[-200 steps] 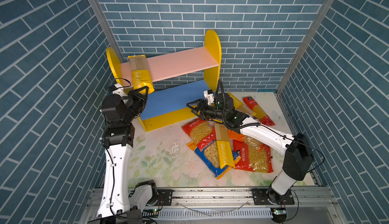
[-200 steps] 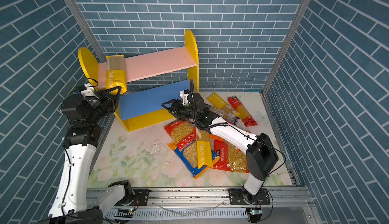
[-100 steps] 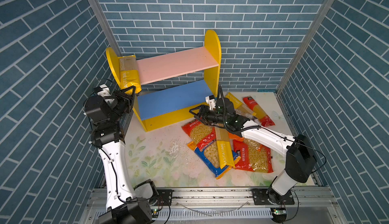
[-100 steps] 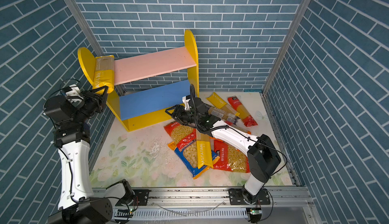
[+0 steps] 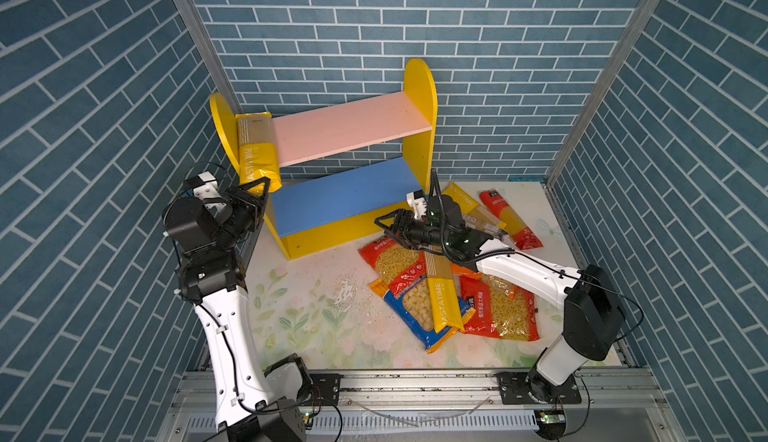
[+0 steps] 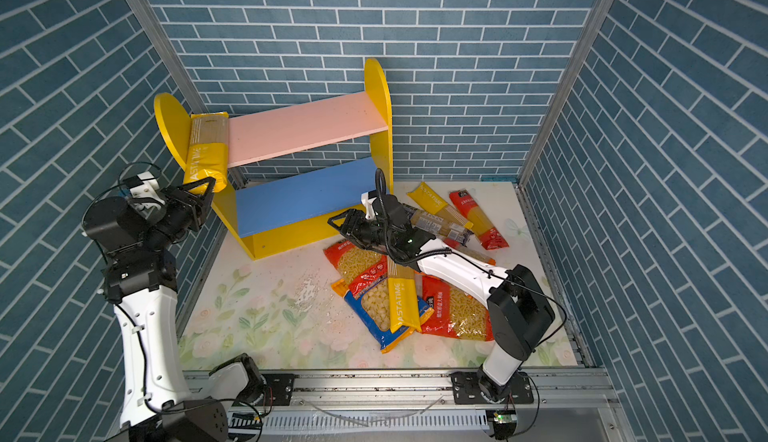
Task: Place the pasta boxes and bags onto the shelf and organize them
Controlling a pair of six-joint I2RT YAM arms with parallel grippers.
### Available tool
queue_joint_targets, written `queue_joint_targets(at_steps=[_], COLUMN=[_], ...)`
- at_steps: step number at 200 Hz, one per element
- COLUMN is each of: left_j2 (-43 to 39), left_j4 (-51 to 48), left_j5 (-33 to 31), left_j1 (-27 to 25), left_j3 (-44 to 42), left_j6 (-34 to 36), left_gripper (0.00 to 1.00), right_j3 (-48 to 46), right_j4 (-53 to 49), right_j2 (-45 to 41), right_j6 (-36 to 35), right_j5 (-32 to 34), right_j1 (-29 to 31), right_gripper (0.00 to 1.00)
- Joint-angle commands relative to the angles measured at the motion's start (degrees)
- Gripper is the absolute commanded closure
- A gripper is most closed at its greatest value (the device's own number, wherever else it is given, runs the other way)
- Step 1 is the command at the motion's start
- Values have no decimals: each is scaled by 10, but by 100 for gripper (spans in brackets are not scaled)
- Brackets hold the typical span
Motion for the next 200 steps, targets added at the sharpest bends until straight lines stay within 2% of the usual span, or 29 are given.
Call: queue_joint_targets(at_steps=[1, 17, 40, 62, 72, 88, 111, 142, 170, 200], left_j2=[-8, -7, -1, -1, -2, -15, -40, -73, -105, -119], left_j4=[10, 11, 68, 59, 56, 32, -39, -3, -37, -32], left_j5=[-4, -4, -2, -6, -4, -3, -16, -6, -11, 0], left_j1=[3, 3, 3, 3, 3, -3, -23, -44, -90, -129], left_j3=[27, 25, -4, 2, 5, 4, -12, -78, -76, -87], left_j6=[22, 21, -22, -14, -14, 1, 59, 54, 141, 182], left_gripper=[90, 85, 71, 62, 55, 37, 24, 19, 18, 19], right_j3=[-32, -43, -51, -61, -66, -73, -87, -93, -113, -145], right_j4=[32, 38, 43, 47, 48, 52, 52, 13, -34, -82], right_j2=[-21, -25, -26, -34, -37, -39, -49, -65, -91, -114], right_j6=[3, 3, 3, 3, 3, 3, 1, -26, -53, -74], right_j5=[-1, -5, -14, -12, -8, -8, -5, 0, 13, 30], right_j1=[-1, -2, -3, -4, -5, -8, -18, -29, -43, -67], right_gripper=[38, 38, 38, 38, 38, 38, 38, 38, 38, 38])
